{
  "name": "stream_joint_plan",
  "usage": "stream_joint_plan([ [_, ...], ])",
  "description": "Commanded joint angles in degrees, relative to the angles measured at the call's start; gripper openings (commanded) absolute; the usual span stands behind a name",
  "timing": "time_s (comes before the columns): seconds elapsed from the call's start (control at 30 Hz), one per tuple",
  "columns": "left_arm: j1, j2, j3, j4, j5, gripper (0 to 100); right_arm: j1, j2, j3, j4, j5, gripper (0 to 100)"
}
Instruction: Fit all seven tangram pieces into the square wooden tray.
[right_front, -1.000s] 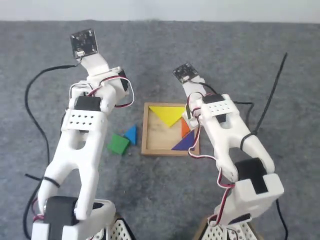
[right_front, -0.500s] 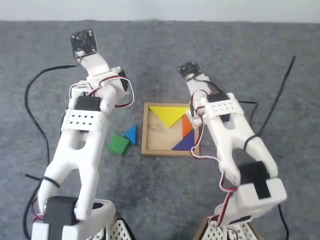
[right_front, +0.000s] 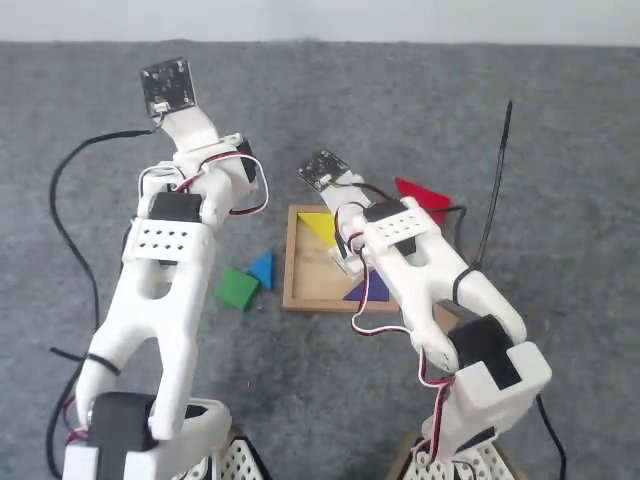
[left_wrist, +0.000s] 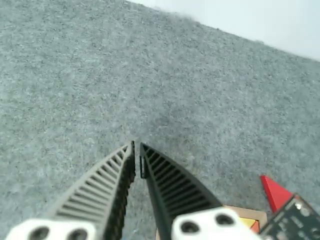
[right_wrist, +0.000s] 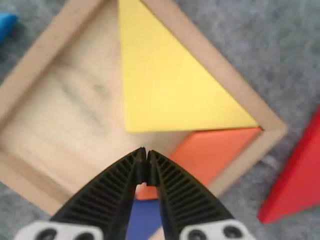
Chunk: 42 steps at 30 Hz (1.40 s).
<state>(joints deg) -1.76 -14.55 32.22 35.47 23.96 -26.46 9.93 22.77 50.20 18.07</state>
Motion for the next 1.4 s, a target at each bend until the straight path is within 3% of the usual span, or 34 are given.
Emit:
stream_joint_plan([
  [0.0, 0.09, -2.99, -0.13, -1.32, -0.26, 2, 1.98, -1.01, -4.48, 2.33, 1.14, 0.6],
  [0.23, 0.0, -2.99, -0.13, -1.41, -0.18, 2, 2.77, -3.38, -13.1, 12.97, 7.91, 0.6],
  [0.4, 0.0, -2.99, 1.1, -1.49, -0.26, 2, 9.71, -7.34, -15.74, 16.75, 9.58, 2.0],
  [0.57, 0.35, -3.52, 1.54, -0.7, -0.35, 2, 15.69, -2.86, -15.65, 16.66, 16.97, 24.7],
  [0.63, 0.35, -3.6, 1.19, 0.79, -0.44, 2, 17.01, 0.66, -16.0, 15.87, 19.16, 28.8],
  [0.83, 0.26, -3.52, 1.71, 1.41, -0.53, 2, 17.98, 11.47, -22.77, 10.24, 16.7, 29.5],
  [1.37, -0.09, -2.99, 1.8, 0.35, -2.2, 2, 19.38, 33.45, -53.63, 19.82, 10.99, 29.6],
])
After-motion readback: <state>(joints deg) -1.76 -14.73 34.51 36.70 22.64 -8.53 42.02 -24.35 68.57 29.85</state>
